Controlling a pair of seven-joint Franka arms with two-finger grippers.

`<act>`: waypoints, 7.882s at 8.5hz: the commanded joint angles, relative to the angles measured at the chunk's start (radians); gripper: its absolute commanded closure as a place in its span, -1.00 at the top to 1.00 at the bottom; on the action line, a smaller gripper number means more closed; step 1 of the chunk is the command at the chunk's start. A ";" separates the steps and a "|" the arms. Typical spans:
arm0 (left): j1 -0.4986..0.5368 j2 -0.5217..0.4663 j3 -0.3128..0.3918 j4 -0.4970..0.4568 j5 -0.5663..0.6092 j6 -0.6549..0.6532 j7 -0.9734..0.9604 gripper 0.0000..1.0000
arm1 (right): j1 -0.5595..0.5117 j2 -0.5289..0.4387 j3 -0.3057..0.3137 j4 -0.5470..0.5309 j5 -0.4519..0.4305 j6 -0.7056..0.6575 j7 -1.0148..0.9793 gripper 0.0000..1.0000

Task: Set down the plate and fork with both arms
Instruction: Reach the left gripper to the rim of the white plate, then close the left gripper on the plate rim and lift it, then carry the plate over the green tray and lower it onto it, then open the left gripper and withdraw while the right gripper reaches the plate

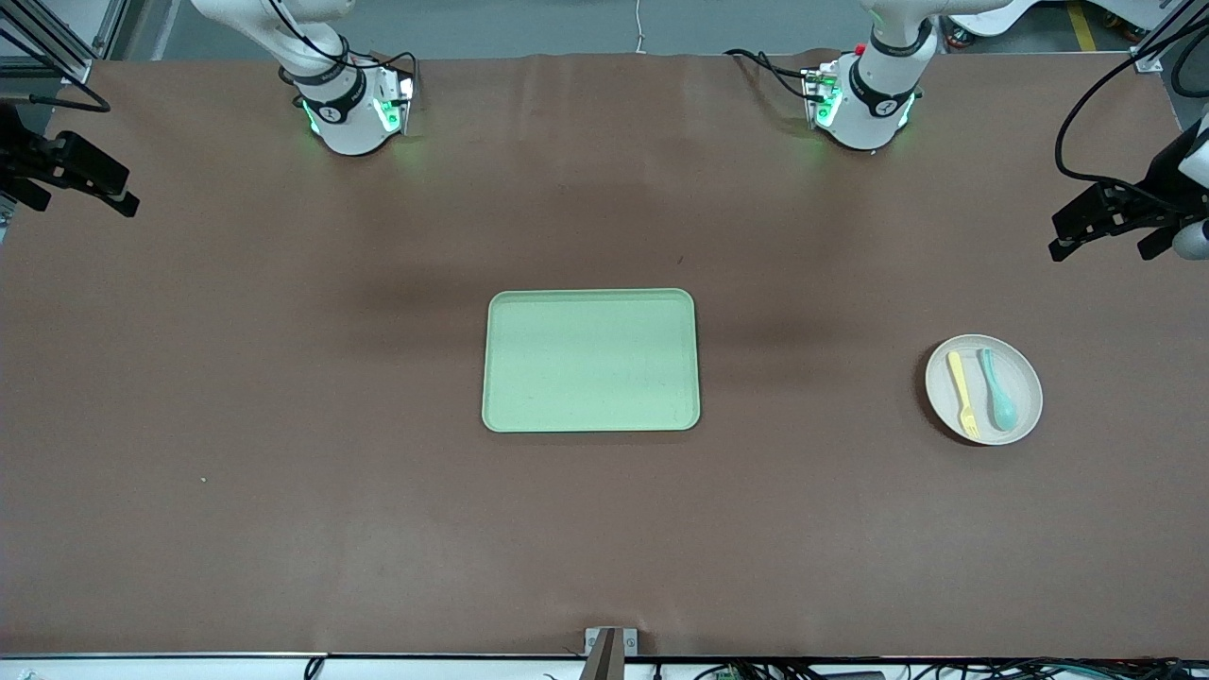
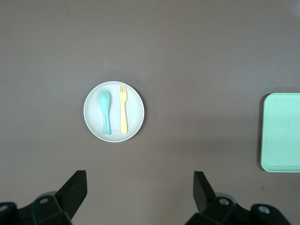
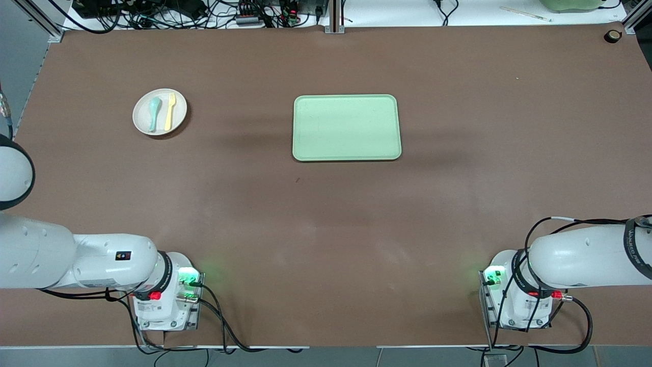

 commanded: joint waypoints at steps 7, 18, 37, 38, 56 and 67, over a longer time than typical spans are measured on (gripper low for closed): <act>0.180 0.279 -0.001 0.022 0.020 0.005 0.125 0.95 | 0.010 0.013 -0.005 -0.004 0.004 0.007 -0.003 0.99; 0.430 0.789 -0.011 0.072 -0.229 0.379 0.603 0.01 | 0.010 0.019 -0.005 -0.016 -0.002 0.019 -0.003 0.99; 0.441 0.708 -0.090 0.078 -0.217 0.406 0.692 -1.00 | 0.010 0.027 -0.003 -0.018 -0.002 0.033 -0.001 0.99; 0.439 0.693 -0.128 0.078 -0.217 0.383 0.690 -1.00 | 0.010 0.027 -0.003 -0.018 -0.002 0.033 -0.001 0.99; -0.286 0.815 -0.265 0.049 -0.163 0.649 -0.227 -1.00 | 0.053 0.085 -0.003 -0.025 0.015 0.091 0.011 0.99; -0.308 0.803 -0.267 -0.021 -0.163 0.693 -0.251 -0.28 | 0.503 0.338 -0.006 -0.209 0.113 0.719 0.373 0.96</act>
